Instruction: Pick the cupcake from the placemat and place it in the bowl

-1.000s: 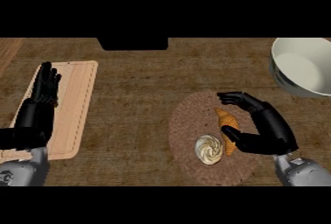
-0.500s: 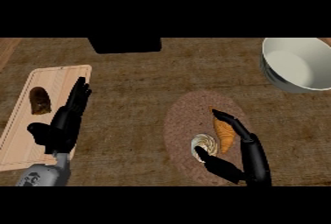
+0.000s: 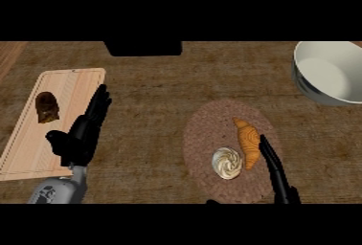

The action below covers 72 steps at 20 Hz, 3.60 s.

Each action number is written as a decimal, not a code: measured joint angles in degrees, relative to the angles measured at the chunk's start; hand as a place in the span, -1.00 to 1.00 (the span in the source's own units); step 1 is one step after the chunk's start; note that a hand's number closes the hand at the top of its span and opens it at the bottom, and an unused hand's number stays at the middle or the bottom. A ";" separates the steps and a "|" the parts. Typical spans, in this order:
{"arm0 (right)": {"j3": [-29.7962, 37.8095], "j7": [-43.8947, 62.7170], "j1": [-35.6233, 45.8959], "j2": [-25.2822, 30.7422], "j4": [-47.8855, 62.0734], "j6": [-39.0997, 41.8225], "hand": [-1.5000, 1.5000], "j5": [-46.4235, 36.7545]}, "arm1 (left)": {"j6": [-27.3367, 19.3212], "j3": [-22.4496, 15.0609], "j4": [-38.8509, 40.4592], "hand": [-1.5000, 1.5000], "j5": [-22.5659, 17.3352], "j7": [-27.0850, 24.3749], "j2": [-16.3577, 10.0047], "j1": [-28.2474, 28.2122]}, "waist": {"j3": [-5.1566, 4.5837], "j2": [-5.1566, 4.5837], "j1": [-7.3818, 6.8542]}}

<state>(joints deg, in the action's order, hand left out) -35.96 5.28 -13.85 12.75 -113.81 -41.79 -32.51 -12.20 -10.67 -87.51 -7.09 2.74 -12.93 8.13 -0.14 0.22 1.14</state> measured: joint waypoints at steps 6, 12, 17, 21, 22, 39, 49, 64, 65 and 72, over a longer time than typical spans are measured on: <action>1.25 21.72 1.12 -0.34 -10.87 12.03 -1.00 -10.79 | -0.22 -0.57 -1.06 0.00 1.00 1.18 0.81 0.35 | -0.02 -0.10 -0.69; 4.31 38.07 7.16 -1.69 -12.84 25.50 -1.00 -10.74 | -0.09 -0.59 -0.29 0.00 1.69 0.58 1.90 0.66 | 0.03 -0.26 -1.23; 5.32 45.85 10.51 -3.23 -10.82 32.81 -1.00 -8.85 | -0.10 -0.71 -1.08 0.00 2.72 1.66 2.45 0.37 | 0.09 -0.24 -1.30; 6.00 45.77 10.10 -3.76 -8.73 35.04 -1.00 -7.17 | 1.28 0.69 -0.60 0.00 2.78 1.21 2.79 0.32 | 0.12 -0.23 -1.18; 6.73 45.03 9.99 -3.62 -8.60 35.71 -1.00 -6.11 | 1.64 1.12 -0.24 0.00 2.86 0.91 3.03 0.50 | 0.13 -0.23 -1.15; 7.59 30.12 1.52 -6.02 -6.68 31.17 -1.00 0.85 | 4.46 4.48 -0.58 0.00 5.53 1.96 5.39 0.57 | 0.16 -0.18 -0.99; 8.75 23.85 2.17 -9.55 2.36 27.96 -1.00 4.40 | 4.94 4.73 -0.98 0.00 7.80 1.80 7.47 -0.19 | 0.15 -0.20 -1.06; 12.38 18.16 4.96 -9.25 14.61 25.30 -1.00 1.09 | 6.80 6.53 -2.12 0.00 8.63 3.58 8.17 0.29 | -0.13 0.17 -1.14; 12.33 17.69 4.98 -9.05 15.47 25.17 -1.00 0.51 | 6.78 6.53 -1.67 0.00 8.68 3.53 8.44 0.63 | -0.19 0.23 -1.11; 11.72 15.90 8.32 -9.46 20.24 26.86 1.00 0.64 | 6.69 6.56 -0.92 0.00 9.64 2.79 9.12 0.67 | -0.40 0.46 -1.10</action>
<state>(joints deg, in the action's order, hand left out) -24.24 21.18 -5.53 3.28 -93.57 -14.93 -31.87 -5.51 -4.10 -88.43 2.55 5.54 -3.81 8.79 -0.54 0.68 0.04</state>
